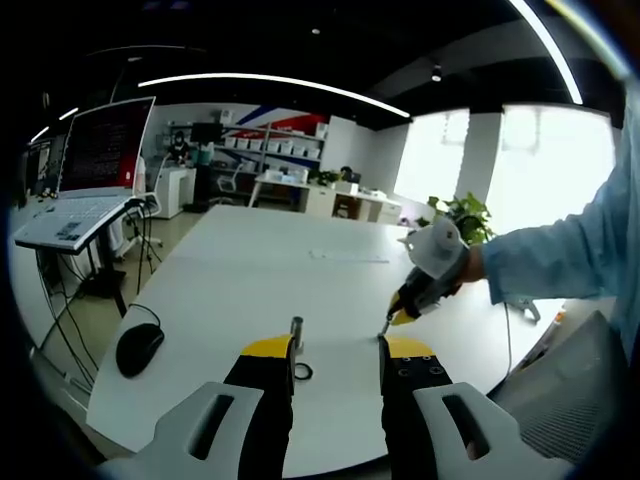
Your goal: Place the washer onto the threaded stud by aligning its center hole with the stud, sliding it down to the base, and recovering from edge contact or off-axis alignment until the washer reaches the visible bottom stop.
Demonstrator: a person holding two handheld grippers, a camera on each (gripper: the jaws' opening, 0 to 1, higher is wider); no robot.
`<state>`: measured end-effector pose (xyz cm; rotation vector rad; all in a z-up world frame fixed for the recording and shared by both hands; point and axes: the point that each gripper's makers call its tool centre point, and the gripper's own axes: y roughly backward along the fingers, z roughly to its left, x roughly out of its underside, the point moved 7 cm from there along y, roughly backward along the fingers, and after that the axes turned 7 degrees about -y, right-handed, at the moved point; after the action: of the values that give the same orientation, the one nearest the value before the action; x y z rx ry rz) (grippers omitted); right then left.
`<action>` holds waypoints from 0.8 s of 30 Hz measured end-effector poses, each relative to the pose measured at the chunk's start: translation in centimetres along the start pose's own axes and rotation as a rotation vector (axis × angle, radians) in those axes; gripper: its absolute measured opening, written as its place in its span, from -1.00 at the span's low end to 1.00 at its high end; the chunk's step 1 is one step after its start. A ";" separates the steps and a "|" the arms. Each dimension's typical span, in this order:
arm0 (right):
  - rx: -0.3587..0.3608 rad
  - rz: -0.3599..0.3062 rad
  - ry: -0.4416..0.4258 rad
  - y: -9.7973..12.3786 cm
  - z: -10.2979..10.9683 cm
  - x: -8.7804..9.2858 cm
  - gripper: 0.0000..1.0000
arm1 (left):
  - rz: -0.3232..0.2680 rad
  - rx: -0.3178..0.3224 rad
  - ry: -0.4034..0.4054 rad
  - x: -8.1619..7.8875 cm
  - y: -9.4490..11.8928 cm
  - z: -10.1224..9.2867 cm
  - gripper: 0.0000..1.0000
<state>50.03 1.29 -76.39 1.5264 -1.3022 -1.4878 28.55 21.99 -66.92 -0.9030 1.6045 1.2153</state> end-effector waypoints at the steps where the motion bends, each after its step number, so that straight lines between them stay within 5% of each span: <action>1: -0.001 0.000 0.002 -0.1 0.0 0.0 -0.72 | 0.001 0.000 0.000 0.0 0.0 0.0 -0.37; 24: -0.016 -0.017 -0.019 0.7 0.0 0.1 -0.83 | 0.001 -0.005 0.002 0.0 0.0 0.0 -0.37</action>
<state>49.88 0.94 -75.78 1.5196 -1.2884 -1.5232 28.54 22.02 -66.93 -0.9072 1.6043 1.2202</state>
